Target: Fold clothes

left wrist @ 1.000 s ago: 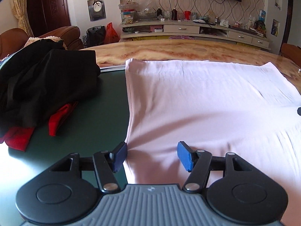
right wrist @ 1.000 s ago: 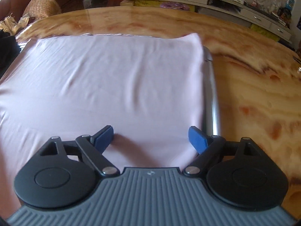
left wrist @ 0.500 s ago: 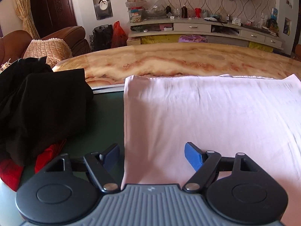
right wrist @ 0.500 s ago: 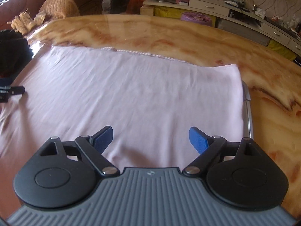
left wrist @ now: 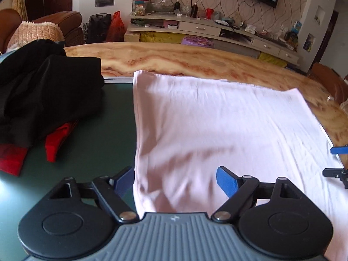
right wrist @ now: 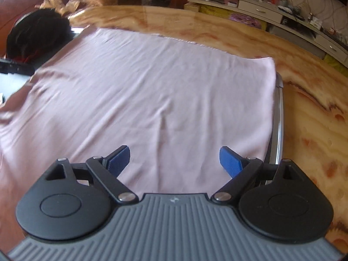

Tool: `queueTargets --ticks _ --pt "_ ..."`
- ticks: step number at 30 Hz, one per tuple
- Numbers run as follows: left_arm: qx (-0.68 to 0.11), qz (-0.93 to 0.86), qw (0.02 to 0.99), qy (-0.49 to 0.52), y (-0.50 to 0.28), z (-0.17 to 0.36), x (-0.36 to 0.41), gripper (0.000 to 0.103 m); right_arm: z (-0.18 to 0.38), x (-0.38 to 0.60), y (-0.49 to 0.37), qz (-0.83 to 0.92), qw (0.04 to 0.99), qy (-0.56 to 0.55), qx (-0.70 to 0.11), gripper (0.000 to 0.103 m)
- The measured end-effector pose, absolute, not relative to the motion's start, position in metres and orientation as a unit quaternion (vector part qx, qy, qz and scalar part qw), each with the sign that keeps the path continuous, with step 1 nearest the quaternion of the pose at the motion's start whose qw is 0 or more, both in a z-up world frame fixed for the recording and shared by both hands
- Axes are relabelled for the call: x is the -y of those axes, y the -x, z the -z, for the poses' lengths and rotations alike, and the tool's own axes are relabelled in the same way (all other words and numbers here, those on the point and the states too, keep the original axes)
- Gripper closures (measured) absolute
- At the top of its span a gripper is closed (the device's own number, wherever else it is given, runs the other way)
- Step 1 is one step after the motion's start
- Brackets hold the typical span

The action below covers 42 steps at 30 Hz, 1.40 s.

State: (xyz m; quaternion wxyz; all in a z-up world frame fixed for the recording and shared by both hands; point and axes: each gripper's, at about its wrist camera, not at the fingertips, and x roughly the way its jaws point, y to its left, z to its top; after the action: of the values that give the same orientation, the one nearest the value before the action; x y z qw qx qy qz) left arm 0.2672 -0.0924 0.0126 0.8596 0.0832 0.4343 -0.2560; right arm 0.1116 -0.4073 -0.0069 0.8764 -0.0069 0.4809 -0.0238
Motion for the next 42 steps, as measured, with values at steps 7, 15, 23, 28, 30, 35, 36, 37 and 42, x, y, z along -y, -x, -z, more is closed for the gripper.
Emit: queueTargets --ticks 7,15,23,28,30,35,36,37,42 --pt "-0.427 0.185 0.874 -0.137 -0.250 0.011 0.068 0.014 0.015 0.435 -0.083 0.070 0.865 -0.033 -0.496 0.006" --pt "-0.426 0.148 0.884 -0.125 -0.242 -0.015 0.040 0.016 -0.034 0.453 -0.038 0.116 0.894 -0.087 -0.424 0.006" --pt "-0.429 0.182 0.875 -0.130 -0.181 -0.030 0.046 0.015 -0.045 0.418 0.010 0.085 0.887 -0.058 -0.450 0.006" --pt "-0.428 0.197 0.877 -0.089 -0.142 -0.039 0.032 0.015 -0.034 0.406 0.055 0.084 0.881 -0.092 -0.457 0.006" --pt "-0.421 0.198 0.882 -0.078 -0.122 -0.044 0.023 0.015 -0.031 0.397 0.074 0.090 0.880 -0.101 -0.455 0.006" --pt "-0.421 0.212 0.880 -0.059 -0.063 -0.041 0.012 0.013 -0.022 0.344 0.110 0.078 0.890 -0.088 -0.441 0.006" --pt "-0.418 0.213 0.880 -0.069 -0.052 -0.038 0.014 0.013 -0.018 0.332 0.112 0.071 0.891 -0.073 -0.442 0.006" --pt "-0.415 0.216 0.880 -0.076 -0.043 -0.035 0.016 0.013 -0.015 0.321 0.114 0.057 0.892 -0.066 -0.444 0.006" --pt "-0.410 0.237 0.876 -0.091 -0.009 -0.024 0.015 0.013 -0.003 0.302 0.122 0.044 0.885 -0.076 -0.456 0.006"
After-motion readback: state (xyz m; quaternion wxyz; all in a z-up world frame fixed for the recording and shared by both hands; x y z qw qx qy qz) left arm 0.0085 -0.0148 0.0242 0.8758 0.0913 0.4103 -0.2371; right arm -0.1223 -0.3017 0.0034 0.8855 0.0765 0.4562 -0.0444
